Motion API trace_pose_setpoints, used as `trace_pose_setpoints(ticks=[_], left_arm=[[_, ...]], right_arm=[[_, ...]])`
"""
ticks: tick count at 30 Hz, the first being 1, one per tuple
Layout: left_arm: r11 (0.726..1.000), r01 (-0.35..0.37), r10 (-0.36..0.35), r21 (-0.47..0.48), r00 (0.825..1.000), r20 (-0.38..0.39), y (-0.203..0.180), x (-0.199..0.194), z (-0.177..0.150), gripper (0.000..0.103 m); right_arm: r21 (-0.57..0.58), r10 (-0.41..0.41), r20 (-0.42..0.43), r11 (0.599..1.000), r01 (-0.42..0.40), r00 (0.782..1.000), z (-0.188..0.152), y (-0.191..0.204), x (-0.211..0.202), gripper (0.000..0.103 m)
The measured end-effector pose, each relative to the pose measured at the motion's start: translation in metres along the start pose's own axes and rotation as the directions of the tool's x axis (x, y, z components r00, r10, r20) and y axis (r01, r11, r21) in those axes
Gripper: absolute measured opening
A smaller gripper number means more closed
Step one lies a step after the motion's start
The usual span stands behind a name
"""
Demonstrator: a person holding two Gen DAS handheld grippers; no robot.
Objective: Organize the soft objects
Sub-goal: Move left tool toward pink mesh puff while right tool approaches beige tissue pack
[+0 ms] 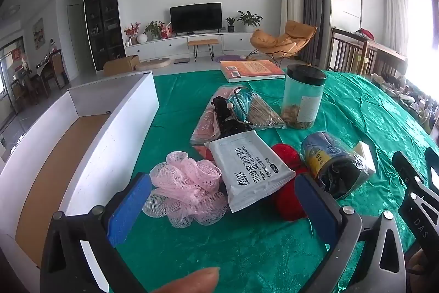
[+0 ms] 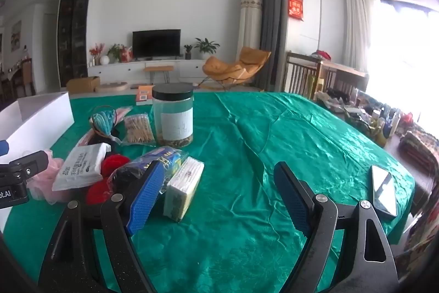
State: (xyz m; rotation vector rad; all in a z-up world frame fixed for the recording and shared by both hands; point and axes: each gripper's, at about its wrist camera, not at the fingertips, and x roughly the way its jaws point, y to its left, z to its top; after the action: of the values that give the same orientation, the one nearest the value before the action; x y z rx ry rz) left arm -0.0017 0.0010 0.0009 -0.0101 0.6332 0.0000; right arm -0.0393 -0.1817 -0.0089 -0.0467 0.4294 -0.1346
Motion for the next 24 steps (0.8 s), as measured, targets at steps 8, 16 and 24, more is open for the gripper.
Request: trace_pose_setpoints(ticks=[8, 16, 24], left_arm=[[0.998, -0.040, 0.041, 0.047, 0.999, -0.014, -0.0056, 0.0021, -0.0046, 0.103], [0.998, -0.047, 0.047, 0.051, 0.999, -0.014, -0.0072, 0.0020, -0.0077, 0.103], [0.998, -0.041, 0.041, 0.049, 0.999, 0.003, -0.0055, -0.0068, -0.0060, 0.103]], right_arm=[[-0.001, 0.010, -0.006, 1.000, -0.010, 1.000, -0.0018, -0.0005, 0.0010, 0.084], [0.013, 0.018, -0.011, 1.000, -0.018, 1.000, -0.0004, -0.0035, 0.0003, 0.084], [0.015, 0.019, -0.013, 1.000, -0.019, 1.000, -0.0002, -0.0023, 0.0022, 0.084]])
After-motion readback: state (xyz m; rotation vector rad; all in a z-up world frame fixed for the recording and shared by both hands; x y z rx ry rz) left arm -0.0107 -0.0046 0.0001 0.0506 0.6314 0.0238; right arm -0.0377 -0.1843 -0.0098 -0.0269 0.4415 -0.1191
